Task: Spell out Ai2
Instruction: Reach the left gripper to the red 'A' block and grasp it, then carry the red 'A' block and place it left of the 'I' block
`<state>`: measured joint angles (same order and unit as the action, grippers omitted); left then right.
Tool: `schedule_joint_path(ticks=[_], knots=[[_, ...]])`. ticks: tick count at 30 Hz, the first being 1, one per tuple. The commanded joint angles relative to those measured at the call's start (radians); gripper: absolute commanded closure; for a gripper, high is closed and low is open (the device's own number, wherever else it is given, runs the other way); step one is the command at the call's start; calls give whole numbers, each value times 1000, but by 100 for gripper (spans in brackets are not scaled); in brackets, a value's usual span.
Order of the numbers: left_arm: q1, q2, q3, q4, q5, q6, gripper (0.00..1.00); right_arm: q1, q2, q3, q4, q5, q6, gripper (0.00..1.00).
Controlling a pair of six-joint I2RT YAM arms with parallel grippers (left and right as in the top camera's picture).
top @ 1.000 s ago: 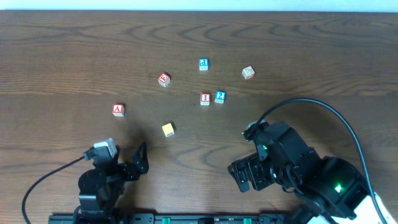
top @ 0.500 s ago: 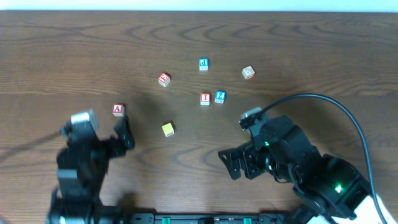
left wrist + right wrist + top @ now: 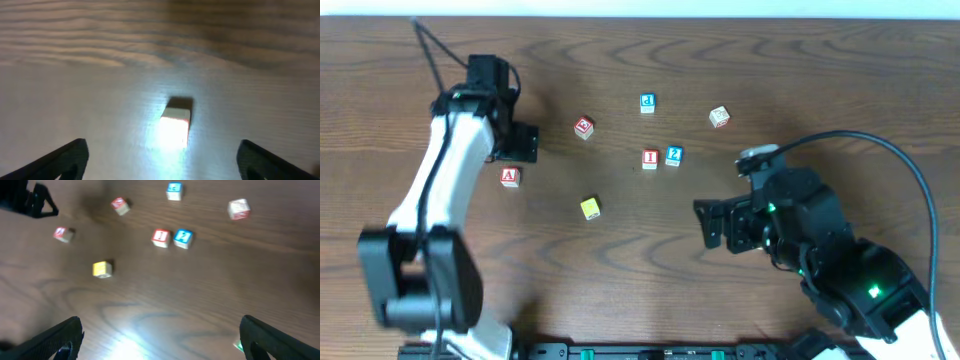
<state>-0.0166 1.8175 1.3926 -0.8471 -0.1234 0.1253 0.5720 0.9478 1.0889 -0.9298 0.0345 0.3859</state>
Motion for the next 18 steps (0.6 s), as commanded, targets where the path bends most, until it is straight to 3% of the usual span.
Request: schedule_joint_path(ticks=[1,13,18], knots=[[11,68,23,0,-8,78,5,-40,-5,5,-14,14,-2,1],[77,157,4,-17,172,100,6,-96,-5,5,-23,14,-2,1],[88,157,-61,-8,225,100,12,-96,-5,5,-8,14,-2,1]])
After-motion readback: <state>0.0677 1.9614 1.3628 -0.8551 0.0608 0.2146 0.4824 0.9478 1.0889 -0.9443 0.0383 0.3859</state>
